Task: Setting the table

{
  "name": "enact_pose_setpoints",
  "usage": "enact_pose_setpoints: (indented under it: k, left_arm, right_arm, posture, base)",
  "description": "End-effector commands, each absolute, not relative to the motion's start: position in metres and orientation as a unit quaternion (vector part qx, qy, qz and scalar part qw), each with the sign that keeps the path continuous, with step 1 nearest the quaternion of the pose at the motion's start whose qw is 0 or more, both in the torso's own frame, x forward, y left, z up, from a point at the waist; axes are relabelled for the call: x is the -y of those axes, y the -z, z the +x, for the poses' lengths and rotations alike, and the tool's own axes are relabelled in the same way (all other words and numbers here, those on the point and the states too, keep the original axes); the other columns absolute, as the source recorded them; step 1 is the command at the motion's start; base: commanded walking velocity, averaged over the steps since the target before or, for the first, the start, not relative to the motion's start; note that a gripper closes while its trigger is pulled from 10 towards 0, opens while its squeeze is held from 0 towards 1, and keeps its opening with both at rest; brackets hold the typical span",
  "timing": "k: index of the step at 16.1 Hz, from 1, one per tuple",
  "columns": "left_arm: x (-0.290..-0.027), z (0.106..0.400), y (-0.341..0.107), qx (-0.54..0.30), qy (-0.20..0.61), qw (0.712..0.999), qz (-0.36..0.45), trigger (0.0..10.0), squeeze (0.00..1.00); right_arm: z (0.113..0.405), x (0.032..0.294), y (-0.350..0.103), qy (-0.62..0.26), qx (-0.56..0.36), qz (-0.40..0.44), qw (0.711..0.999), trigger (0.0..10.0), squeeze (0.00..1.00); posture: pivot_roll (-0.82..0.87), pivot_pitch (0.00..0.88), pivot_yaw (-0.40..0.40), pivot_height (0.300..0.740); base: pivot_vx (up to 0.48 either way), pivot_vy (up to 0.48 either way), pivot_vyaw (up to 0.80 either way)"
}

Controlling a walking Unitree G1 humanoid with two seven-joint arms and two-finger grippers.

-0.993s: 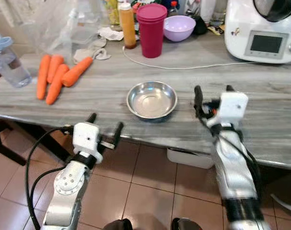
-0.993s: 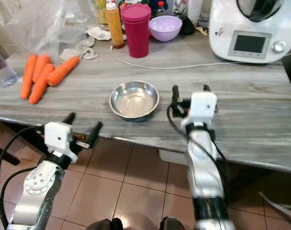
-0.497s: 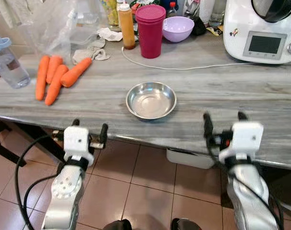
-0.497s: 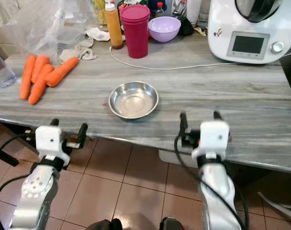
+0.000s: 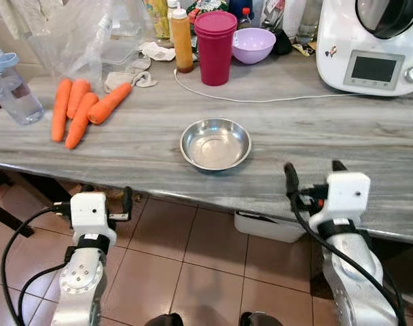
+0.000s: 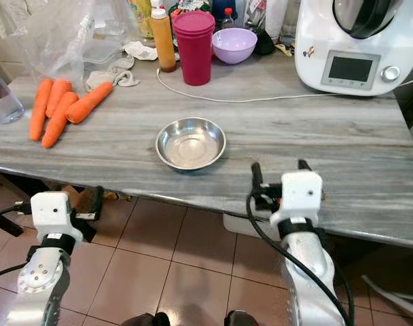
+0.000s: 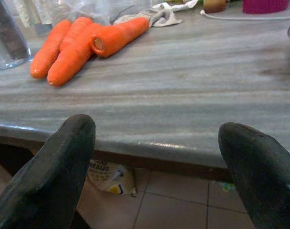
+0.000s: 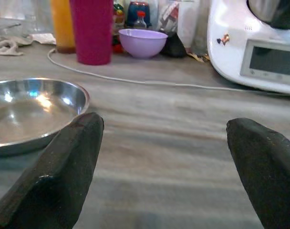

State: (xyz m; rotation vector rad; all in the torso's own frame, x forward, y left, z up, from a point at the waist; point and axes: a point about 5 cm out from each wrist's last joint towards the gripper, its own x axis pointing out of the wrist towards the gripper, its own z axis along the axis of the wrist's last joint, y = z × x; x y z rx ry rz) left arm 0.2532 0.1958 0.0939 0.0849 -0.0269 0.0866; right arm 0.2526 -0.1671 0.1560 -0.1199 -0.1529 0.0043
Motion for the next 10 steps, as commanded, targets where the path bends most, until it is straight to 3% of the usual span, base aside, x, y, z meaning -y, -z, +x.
enact_pose_setpoints:
  k: [1,4,9,10]
  left_arm:
    - [-0.196,0.253,-0.091,0.004,-0.049,0.998,0.039,10.0,0.00]
    - [-0.188,0.255,-0.090,0.003,-0.038,0.999,0.037,10.0,0.00]
    - [-0.188,0.258,-0.092,0.001,-0.036,0.998,0.043,10.0,0.00]
    - [-0.188,0.260,-0.094,0.003,-0.036,0.998,0.043,10.0,0.00]
  right_arm:
    - [0.253,0.171,-0.149,0.006,0.055,-0.054,0.997,10.0,0.00]
    - [0.252,0.173,-0.142,0.010,0.020,-0.026,0.999,10.0,0.00]
    - [0.254,0.175,-0.144,0.016,0.021,0.002,1.000,10.0,0.00]
    - [0.255,0.175,-0.146,0.015,0.024,-0.007,1.000,10.0,0.00]
  posture:
    - [-0.13,0.125,0.036,0.740]
    - [-0.14,0.136,0.041,0.740]
    - [-0.14,0.146,0.051,0.740]
    - [-0.14,0.145,0.052,0.740]
  base:
    - [0.000,0.000,0.00]
    - [0.000,0.000,0.00]
    - [0.000,0.000,-0.75]
    - [0.000,0.000,0.00]
